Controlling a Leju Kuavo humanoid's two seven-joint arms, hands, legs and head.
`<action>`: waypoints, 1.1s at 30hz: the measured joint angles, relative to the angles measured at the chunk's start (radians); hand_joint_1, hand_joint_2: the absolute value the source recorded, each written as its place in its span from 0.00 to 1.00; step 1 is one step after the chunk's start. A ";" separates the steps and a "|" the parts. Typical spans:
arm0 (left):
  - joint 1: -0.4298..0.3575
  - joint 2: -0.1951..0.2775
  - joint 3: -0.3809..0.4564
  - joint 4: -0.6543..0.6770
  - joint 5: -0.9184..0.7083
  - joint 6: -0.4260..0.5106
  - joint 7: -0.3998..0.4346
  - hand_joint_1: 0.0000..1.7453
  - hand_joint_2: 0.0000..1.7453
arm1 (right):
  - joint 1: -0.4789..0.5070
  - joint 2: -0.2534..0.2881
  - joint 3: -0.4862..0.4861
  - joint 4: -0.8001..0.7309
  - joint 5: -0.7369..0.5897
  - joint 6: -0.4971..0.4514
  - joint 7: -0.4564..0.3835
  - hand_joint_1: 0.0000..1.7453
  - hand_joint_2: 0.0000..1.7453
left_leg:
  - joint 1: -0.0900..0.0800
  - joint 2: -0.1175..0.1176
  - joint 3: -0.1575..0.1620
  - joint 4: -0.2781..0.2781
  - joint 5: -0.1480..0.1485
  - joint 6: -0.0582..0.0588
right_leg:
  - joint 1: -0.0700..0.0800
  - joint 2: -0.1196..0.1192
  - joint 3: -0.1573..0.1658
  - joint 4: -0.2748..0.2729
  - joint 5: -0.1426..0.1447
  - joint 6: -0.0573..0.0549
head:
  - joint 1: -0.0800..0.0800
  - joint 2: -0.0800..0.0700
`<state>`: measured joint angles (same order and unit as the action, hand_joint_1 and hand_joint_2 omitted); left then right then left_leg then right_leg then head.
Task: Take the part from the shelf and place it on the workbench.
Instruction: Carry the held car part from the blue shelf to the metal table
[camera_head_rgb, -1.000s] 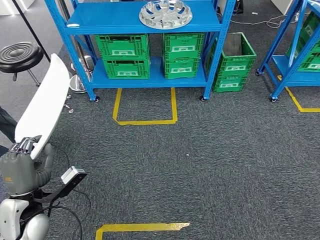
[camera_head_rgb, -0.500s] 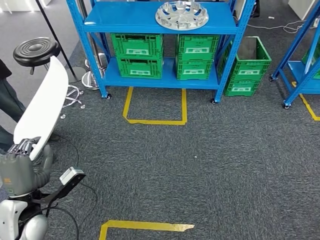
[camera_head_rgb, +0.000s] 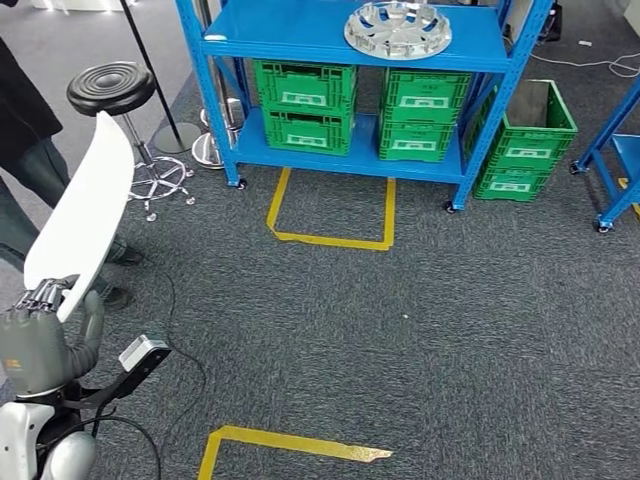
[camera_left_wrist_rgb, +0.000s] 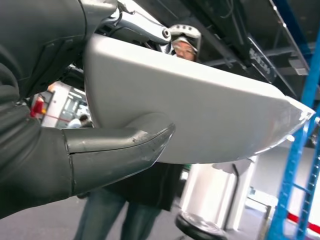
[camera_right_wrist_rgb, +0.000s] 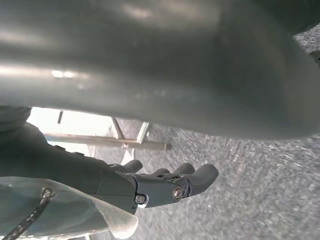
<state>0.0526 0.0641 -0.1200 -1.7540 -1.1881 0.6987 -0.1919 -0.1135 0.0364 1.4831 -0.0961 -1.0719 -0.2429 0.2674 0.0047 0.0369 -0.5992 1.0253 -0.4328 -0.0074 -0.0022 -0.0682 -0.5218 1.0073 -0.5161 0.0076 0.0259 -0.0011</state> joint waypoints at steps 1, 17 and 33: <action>-0.002 0.000 0.000 0.000 -0.002 0.000 0.001 1.00 1.00 | -0.001 0.000 0.001 0.000 0.002 0.001 0.000 0.00 0.00 | -0.004 0.000 0.000 -0.006 -0.003 0.006 | 0.001 -0.006 0.000 -0.001 -0.001 0.005 | 0.000 0.000; -0.024 -0.004 -0.047 0.005 -0.022 -0.001 0.034 1.00 1.00 | 0.002 -0.011 0.022 0.000 0.006 0.002 -0.008 0.00 0.00 | 0.003 -0.123 -0.019 -0.015 0.026 0.005 | -0.011 0.112 -0.008 -0.004 0.000 0.016 | 0.006 0.000; -0.042 -0.004 -0.065 0.035 -0.005 -0.001 0.029 1.00 1.00 | 0.010 -0.013 0.023 0.001 -0.013 -0.004 -0.003 0.00 0.00 | -0.009 0.003 0.004 -0.011 -0.006 0.019 | -0.003 -0.025 0.009 -0.013 -0.001 0.022 | -0.004 0.000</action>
<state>0.0106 0.0603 -0.1848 -1.7191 -1.1927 0.6981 -0.1625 -0.1038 0.0237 1.5061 -0.0950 -1.0849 -0.2465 0.2646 -0.0042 0.0395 -0.5957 1.0140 -0.4387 0.0112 -0.0052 -0.0931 -0.5132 0.9941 -0.5170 0.0297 0.0215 -0.0011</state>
